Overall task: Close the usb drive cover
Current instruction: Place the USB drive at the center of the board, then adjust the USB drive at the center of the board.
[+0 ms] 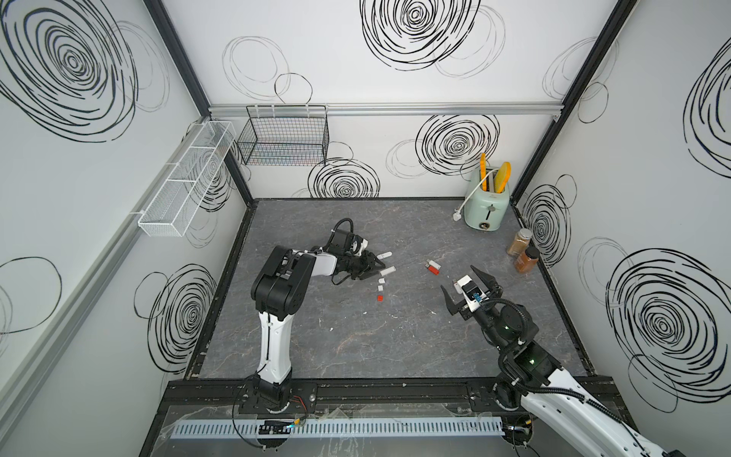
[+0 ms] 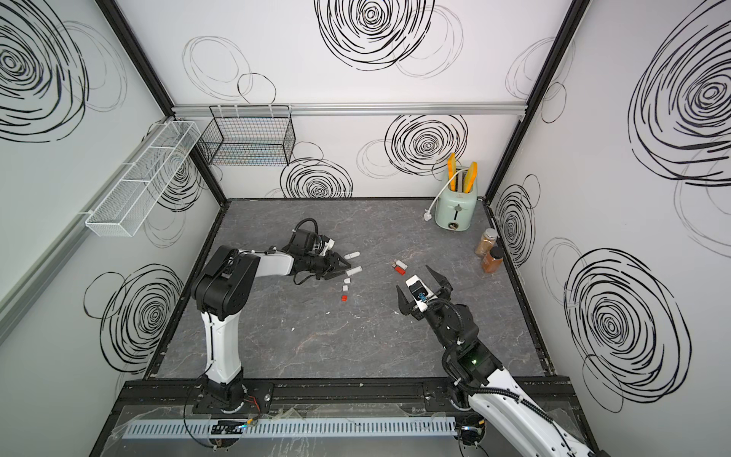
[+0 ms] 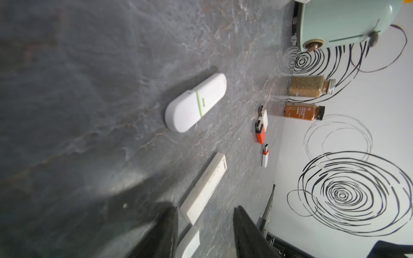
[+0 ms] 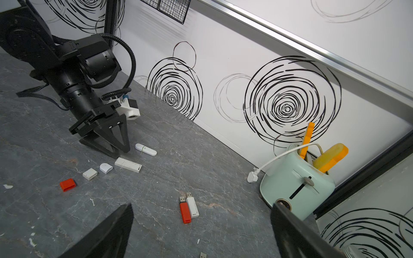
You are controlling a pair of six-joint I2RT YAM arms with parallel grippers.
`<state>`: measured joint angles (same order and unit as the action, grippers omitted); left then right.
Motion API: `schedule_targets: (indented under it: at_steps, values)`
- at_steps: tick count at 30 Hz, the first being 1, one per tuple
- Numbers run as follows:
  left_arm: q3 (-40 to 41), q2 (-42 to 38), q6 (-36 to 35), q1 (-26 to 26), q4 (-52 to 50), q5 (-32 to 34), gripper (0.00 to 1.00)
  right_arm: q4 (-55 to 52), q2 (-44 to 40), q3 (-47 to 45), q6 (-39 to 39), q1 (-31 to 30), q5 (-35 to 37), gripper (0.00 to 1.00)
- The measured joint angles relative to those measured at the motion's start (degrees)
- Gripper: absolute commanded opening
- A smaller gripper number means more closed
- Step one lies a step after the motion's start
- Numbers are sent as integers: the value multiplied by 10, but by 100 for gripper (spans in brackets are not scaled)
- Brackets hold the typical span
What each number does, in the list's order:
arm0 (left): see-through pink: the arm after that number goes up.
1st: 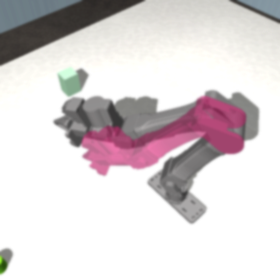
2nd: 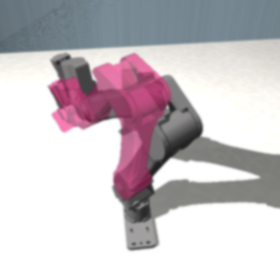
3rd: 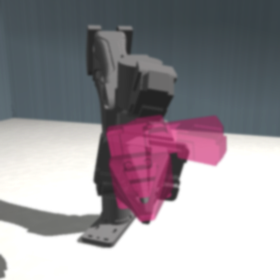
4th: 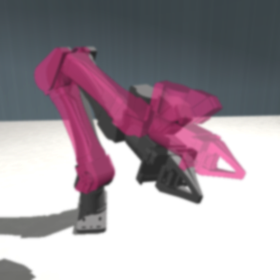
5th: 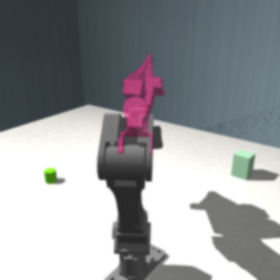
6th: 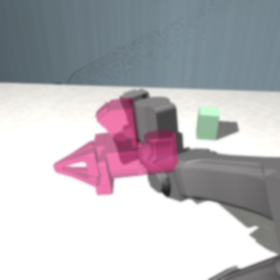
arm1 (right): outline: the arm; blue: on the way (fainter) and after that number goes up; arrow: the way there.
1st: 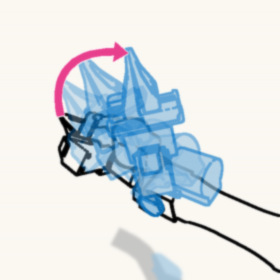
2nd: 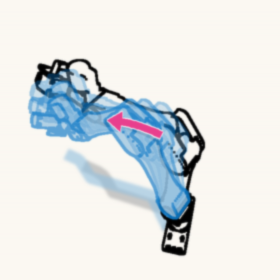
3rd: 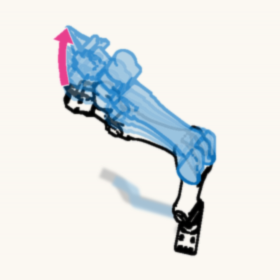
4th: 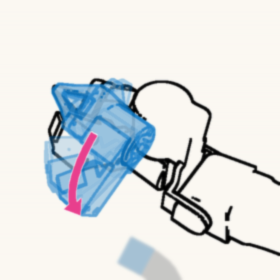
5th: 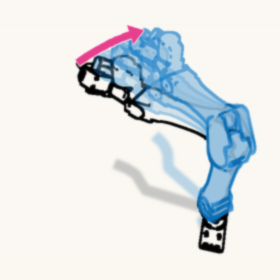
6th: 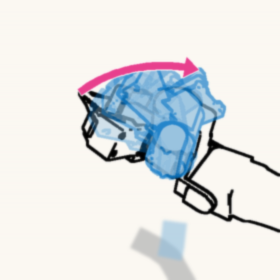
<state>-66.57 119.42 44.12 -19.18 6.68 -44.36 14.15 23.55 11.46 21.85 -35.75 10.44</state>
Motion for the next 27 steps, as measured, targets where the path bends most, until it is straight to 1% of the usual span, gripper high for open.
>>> schedule_targets:
  at_steps: [4, 7, 10, 13, 18, 23, 27]
  values:
    - [-20, 0, -19, 1, -21, 20, 65, 0, -2, 0, 0, 0, -1, 99]
    - [-23, -5, -27, 1, -26, 25, 77, 0, -7, 0, 0, 0, 0, 99]
    - [-17, -21, -37, 0, -33, 41, 86, 0, -9, 0, 0, 1, 0, 99]
    - [2, -45, -49, 0, -38, 58, 99, 0, -13, 0, 0, 2, 0, 99]
    - [30, -100, -95, 0, -67, 109, 98, 0, -15, 0, 0, 3, 0, 99]
    - [31, -167, -176, -3, -108, 160, 98, -4, -15, 0, -7, 3, 0, 99]
    - [31, -226, -229, -2, -138, 187, 98, -15, -5, 6, -18, 3, 0, 99]
